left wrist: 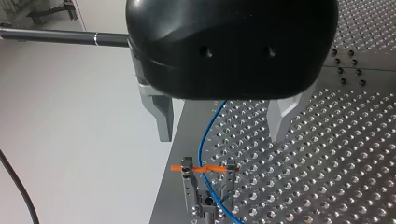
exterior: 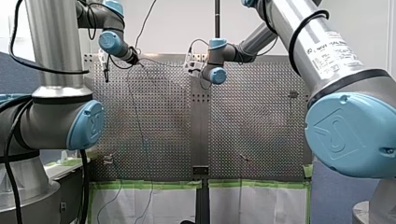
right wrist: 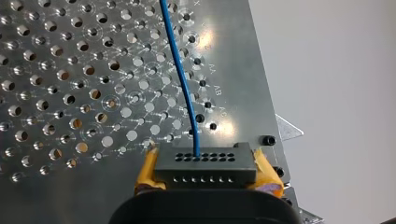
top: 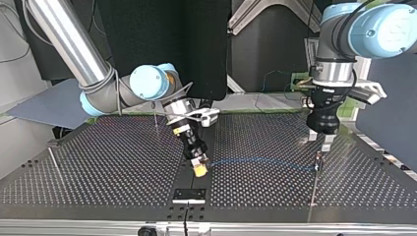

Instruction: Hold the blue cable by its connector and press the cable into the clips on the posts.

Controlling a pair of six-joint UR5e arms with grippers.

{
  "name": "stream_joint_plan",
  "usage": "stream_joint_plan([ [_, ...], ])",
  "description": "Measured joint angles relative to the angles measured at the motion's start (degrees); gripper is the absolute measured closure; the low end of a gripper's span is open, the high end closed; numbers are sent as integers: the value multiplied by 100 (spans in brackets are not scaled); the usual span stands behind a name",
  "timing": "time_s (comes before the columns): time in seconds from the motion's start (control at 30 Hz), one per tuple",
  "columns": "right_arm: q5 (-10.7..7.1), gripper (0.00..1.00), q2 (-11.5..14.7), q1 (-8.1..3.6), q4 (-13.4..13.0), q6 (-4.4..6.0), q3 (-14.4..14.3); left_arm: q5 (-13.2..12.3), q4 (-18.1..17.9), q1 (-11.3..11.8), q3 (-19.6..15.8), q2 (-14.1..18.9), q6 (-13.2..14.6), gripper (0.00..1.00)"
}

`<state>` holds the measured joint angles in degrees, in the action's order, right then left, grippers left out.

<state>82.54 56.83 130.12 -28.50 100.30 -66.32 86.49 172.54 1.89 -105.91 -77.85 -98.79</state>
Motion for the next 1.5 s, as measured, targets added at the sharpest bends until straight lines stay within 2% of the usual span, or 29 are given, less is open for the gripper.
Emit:
stream_joint_plan([
  [0.17, 0, 100, -6, 0, 1, 0, 0, -17, -5, -27, 0, 2, 10, 0],
  [0.47, -5, 100, -19, 0, 1, 0, 0, -384, -25, -120, 96, -60, 51, 0],
  [0.7, -17, 100, -36, 1, -4, 0, 0, -688, -81, -178, 203, -169, -44, 0],
  [0.8, -23, 100, -41, 1, -10, 3, 1, -744, -110, -220, 303, -232, -121, 0],
  [1.0, -27, 100, -67, 1, -13, 8, 1, -645, -122, -305, 591, -455, -184, 0],
  [1.33, -43, 100, -94, -10, -13, 9, 5, -334, -186, -418, 910, -791, -120, 0],
  [1.5, -46, 100, -97, -22, -16, 9, 3, -269, -157, -466, 1033, -966, -27, 0],
])
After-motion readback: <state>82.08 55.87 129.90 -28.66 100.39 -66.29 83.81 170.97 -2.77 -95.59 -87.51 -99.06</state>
